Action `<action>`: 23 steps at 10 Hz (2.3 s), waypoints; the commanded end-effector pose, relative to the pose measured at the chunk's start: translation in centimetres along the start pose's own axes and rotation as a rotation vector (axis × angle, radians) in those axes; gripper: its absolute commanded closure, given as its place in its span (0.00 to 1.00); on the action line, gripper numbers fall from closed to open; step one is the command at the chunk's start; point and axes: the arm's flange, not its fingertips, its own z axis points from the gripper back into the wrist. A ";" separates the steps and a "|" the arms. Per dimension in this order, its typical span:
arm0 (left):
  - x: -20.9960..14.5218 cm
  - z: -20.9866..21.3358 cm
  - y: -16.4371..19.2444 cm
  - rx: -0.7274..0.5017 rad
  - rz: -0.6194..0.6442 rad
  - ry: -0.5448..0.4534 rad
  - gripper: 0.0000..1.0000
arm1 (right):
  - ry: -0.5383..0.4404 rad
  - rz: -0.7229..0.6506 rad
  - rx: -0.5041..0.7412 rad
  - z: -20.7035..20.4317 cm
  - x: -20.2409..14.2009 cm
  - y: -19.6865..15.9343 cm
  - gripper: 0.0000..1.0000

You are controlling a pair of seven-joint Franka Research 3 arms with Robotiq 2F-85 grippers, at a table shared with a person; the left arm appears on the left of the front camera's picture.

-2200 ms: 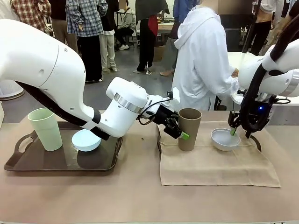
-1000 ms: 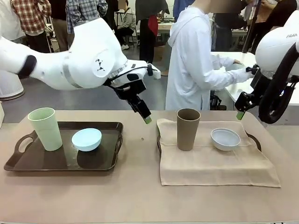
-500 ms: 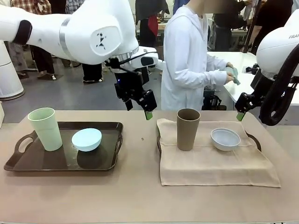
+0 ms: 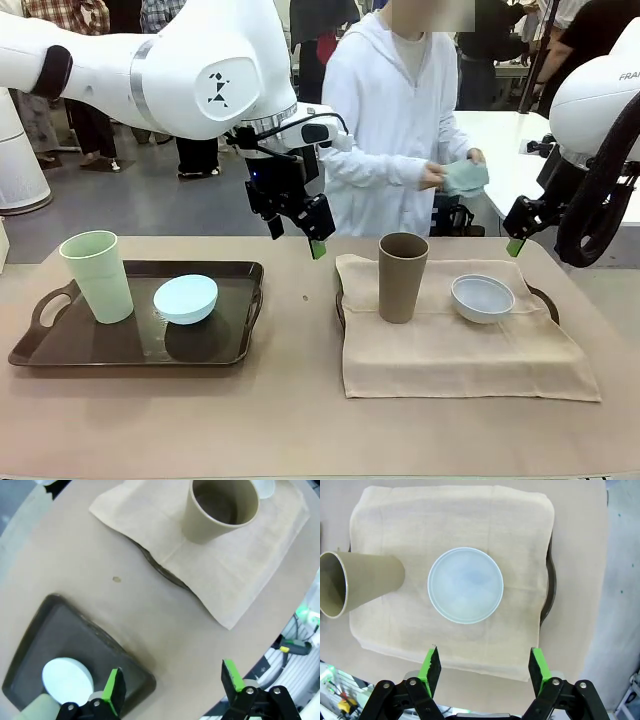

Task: Set up a tray with a mat and arrange the tableware.
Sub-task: Pick up the Picnic Bowl and Reusable plastic cup from the Handle tray in front of the human's position and hold them in the air.

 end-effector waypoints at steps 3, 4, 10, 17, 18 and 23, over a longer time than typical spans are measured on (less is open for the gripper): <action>-0.4 -0.1 0.2 0.020 -0.013 -0.016 0.00 | 0.001 0.002 0.000 -0.1 -0.3 0.1 0.09; -0.4 -0.1 0.2 0.020 -0.013 -0.016 0.00 | 0.001 0.002 0.000 -0.1 -0.3 0.1 0.09; -0.4 -0.1 0.2 0.020 -0.013 -0.016 0.00 | 0.001 0.002 0.000 -0.1 -0.3 0.1 0.09; -11.6 4.7 10.4 -0.008 0.366 0.025 0.00 | -0.016 -0.109 0.027 2.9 -2.4 -5.0 0.09; -15.0 6.0 13.6 -0.028 0.467 0.022 0.00 | -0.031 -0.159 0.066 4.1 -3.0 -6.9 0.09; -18.6 7.1 17.1 -0.037 0.532 0.024 0.00 | -0.032 -0.213 0.054 5.0 -3.8 -9.6 0.09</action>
